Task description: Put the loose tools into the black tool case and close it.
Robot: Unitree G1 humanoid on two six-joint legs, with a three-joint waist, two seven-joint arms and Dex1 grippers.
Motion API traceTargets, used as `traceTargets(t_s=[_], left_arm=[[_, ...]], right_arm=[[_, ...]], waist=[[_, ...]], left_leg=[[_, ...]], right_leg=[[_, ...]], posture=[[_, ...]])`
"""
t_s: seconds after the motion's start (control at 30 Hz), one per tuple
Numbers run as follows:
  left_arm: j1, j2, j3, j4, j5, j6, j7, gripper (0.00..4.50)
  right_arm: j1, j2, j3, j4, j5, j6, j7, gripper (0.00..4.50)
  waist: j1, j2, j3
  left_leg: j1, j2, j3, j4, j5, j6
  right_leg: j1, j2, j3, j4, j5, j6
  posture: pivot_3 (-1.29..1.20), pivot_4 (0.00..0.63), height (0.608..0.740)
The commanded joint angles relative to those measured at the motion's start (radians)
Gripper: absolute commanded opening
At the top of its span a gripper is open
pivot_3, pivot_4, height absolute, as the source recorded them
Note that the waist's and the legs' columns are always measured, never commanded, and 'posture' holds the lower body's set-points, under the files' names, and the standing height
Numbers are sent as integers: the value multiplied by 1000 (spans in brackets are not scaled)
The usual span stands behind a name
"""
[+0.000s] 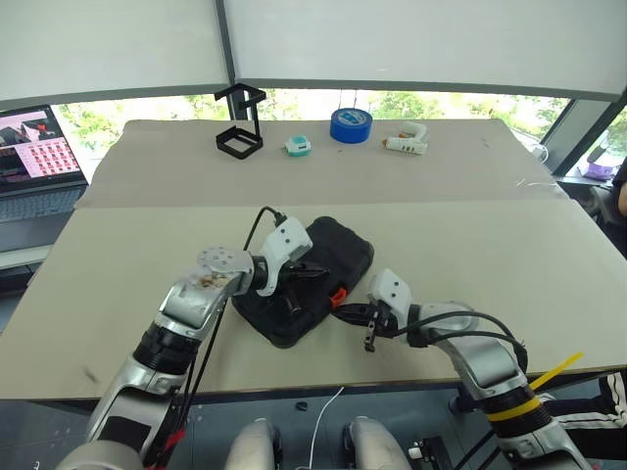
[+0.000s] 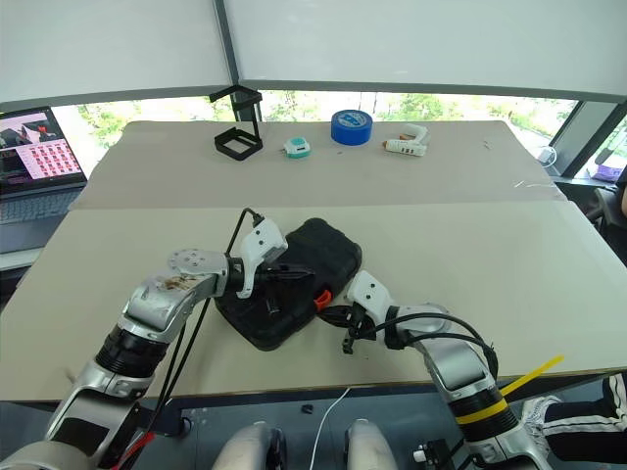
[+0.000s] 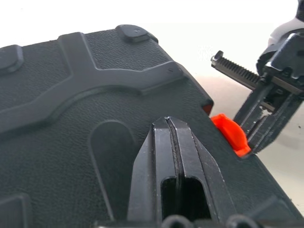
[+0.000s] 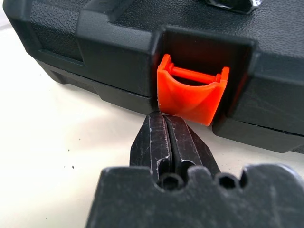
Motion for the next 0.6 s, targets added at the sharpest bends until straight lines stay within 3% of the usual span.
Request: traceTargets(t_s=[0.03, 0.07, 0.17, 0.37, 0.43, 0.53, 0.6], left_arm=[[118, 32, 103, 3, -65, -85, -46, 0], [135, 44, 134, -18, -86, -116, -66, 513], [196, 99, 223, -74, -138, -179, -121, 1355], [388, 253, 434, -114, -170, -308, -176, 3810], [474, 283, 505, -90, -159, -349, -171, 4476], [574, 288, 597, -50, -113, -441, -117, 4476], [618, 289, 641, -41, -97, -483, -89, 4476]], right_arm=[[6, -53, -141, -117, 96, -52, 31, 666], [19, -73, -151, -127, 103, -51, 43, 975], [65, -133, -194, -142, 123, -61, 81, 1996], [112, -249, -295, -30, 97, -214, 134, 4189], [96, -259, -325, 73, 83, -351, 154, 4500], [68, -267, -363, 237, 87, -537, 209, 4500], [43, -276, -390, 317, 118, -541, 232, 4500]], waist=[[0, 2, 1], [0, 2, 1], [4, 1, 1], [3, 1, 3], [5, 1, 3], [6, 1, 4], [11, -1, 6]], left_leg=[[0, 0, 1, -2, 0, 0], [0, 0, 2, -3, 0, 0], [0, 0, 1, -5, 0, -1], [-10, 0, 4, -9, 1, -2], [-10, 0, 5, -9, 1, -2], [-9, 0, 6, -9, 1, -2], [-9, 0, 6, -9, 1, -2]], right_leg=[[-1, -1, 1, 0, 0, 0], [-2, -1, 1, 0, 0, 0], [-2, 0, 0, -1, -1, -1], [-15, -1, 1, -1, -2, -3], [-15, -1, 1, -1, -2, -3], [-14, -1, 1, -2, -2, -2], [-14, -1, 1, -2, -2, -2]], posture=[[0, 150, 740], [0, 150, 740], [0, 150, 740], [0, 150, 740], [0, 150, 740], [0, 150, 740], [0, 150, 740]])
